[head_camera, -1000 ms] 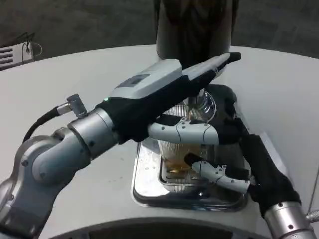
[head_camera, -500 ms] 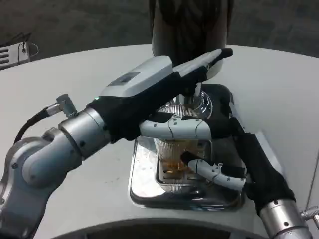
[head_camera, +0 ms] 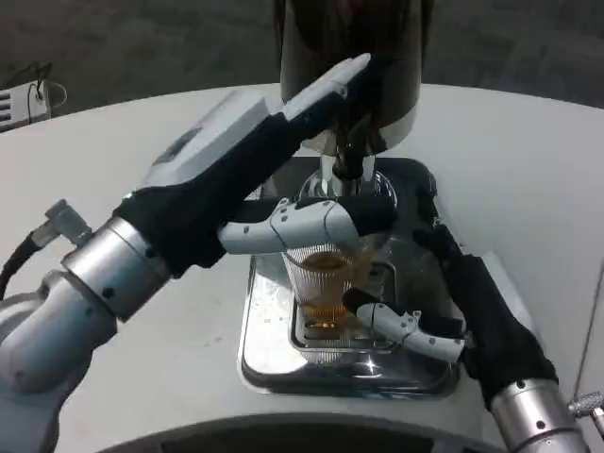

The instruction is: Grasp the cup under the faucet to collect the drink, then remove the cup.

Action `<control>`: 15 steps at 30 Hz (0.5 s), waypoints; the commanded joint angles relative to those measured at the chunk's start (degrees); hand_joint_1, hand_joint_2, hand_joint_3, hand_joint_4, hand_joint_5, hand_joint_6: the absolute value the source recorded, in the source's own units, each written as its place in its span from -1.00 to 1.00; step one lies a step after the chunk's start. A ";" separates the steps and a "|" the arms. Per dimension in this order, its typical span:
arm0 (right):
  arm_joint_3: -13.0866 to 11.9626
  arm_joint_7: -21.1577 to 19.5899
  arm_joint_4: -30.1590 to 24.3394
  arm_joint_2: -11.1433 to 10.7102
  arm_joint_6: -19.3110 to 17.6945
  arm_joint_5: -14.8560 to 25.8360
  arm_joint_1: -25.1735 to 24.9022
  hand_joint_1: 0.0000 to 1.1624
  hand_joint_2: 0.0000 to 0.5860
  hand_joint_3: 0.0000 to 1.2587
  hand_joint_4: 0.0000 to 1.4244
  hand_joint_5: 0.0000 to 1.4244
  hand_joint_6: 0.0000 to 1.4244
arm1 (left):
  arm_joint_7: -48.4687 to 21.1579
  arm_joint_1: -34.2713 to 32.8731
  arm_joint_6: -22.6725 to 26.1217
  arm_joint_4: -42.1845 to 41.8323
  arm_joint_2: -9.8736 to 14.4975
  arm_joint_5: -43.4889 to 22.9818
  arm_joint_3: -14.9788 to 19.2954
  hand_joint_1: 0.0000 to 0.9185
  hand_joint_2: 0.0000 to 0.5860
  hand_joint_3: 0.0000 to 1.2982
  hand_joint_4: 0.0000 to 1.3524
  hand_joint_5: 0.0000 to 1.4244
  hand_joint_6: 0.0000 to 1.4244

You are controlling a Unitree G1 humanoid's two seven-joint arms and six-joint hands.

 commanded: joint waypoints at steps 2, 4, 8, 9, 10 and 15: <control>0.24 -0.24 -0.90 0.27 -1.08 0.28 -0.02 0.39 -0.26 -1.00 -1.00 -0.90 -0.87 | 0.99 3.70 -0.26 -3.83 0.48 -1.10 2.70 -1.00 -0.75 -0.92 -1.00 -0.90 -0.74; 0.32 -0.23 -0.93 0.32 -1.11 0.28 -0.05 0.39 -0.25 -1.00 -0.99 -0.90 -0.87 | 0.61 5.58 0.61 -6.08 1.24 -1.34 4.32 -1.00 -0.75 -0.92 -1.00 -0.89 -0.74; 0.43 -0.41 -0.87 0.52 -1.42 0.33 -0.07 0.39 -0.25 -1.00 -0.98 -0.87 -0.82 | -0.44 9.18 2.05 -9.42 3.30 -1.53 7.18 -1.00 -0.75 -0.91 -1.00 -0.89 -0.74; 0.46 -0.42 -0.84 0.53 -1.47 0.32 -0.09 0.39 -0.25 -1.00 -0.97 -0.86 -0.81 | -0.87 10.98 2.35 -10.27 4.21 -1.67 8.47 -1.00 -0.75 -0.91 -1.00 -0.89 -0.74; 0.50 -0.48 -0.73 0.59 -1.61 0.34 -0.13 0.39 -0.25 -1.00 -0.97 -0.85 -0.81 | -1.14 12.24 2.60 -10.86 4.84 -1.79 9.34 -1.00 -0.75 -0.91 -1.00 -0.89 -0.74; 0.68 -0.70 -0.28 0.85 -2.19 0.40 -0.34 0.39 -0.25 -1.00 -0.97 -0.85 -0.81 | -1.45 19.35 4.03 -14.17 6.80 -2.24 14.23 -1.00 -0.75 -0.92 -1.00 -0.91 -0.74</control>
